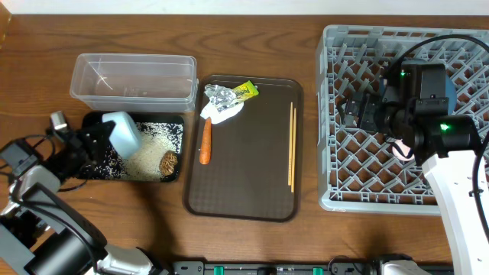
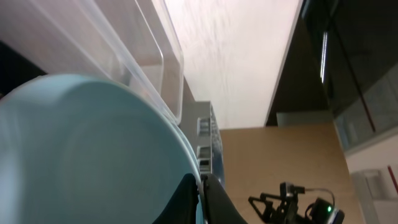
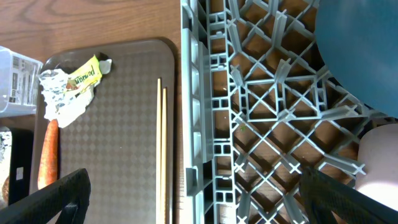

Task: Sort waste into correct bins and load items into the dishwasher rack
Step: 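Carry the emptied white bowl right and set it on the brown tray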

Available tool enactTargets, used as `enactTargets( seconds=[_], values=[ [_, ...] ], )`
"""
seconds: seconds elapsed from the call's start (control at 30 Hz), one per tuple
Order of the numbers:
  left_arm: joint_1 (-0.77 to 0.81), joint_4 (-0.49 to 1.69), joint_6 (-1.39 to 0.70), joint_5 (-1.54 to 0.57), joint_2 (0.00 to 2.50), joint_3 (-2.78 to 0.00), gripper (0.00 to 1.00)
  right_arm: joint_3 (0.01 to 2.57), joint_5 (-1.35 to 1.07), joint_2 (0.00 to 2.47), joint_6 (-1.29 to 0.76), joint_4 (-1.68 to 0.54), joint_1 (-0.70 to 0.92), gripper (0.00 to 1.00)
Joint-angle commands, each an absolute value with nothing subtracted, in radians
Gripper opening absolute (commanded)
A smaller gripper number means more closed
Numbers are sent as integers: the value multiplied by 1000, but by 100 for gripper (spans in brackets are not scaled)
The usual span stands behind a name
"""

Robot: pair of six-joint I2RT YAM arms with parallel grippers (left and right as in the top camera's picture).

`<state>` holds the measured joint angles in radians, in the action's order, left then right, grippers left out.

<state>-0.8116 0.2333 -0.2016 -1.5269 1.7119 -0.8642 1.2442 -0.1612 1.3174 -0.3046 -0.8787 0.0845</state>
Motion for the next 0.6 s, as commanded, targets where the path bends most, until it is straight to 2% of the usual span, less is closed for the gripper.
enactTargets(
  seconds=[0.0,0.13,0.3,0.5,0.57],
  values=[
    [-756,258,-144,-1572,1699,-870,6,1248,-166,1315,-318,-875,99,99],
    [-629,252,-108,-1573,1616,-870,6,1248,-196,1315,-317,-875,99,99],
    [-371,128,-134,-1546,1441,-870,6,1248,-221,1315,-291,-875,99,99],
    [-19,135,-119,-1227,1352,-870,6,1248,-222,1315,-291,-855,99,99],
    [99,221,-62,-1030,1357,-870,6,1248,-221,1315,-291,-857,99,99]
  ],
)
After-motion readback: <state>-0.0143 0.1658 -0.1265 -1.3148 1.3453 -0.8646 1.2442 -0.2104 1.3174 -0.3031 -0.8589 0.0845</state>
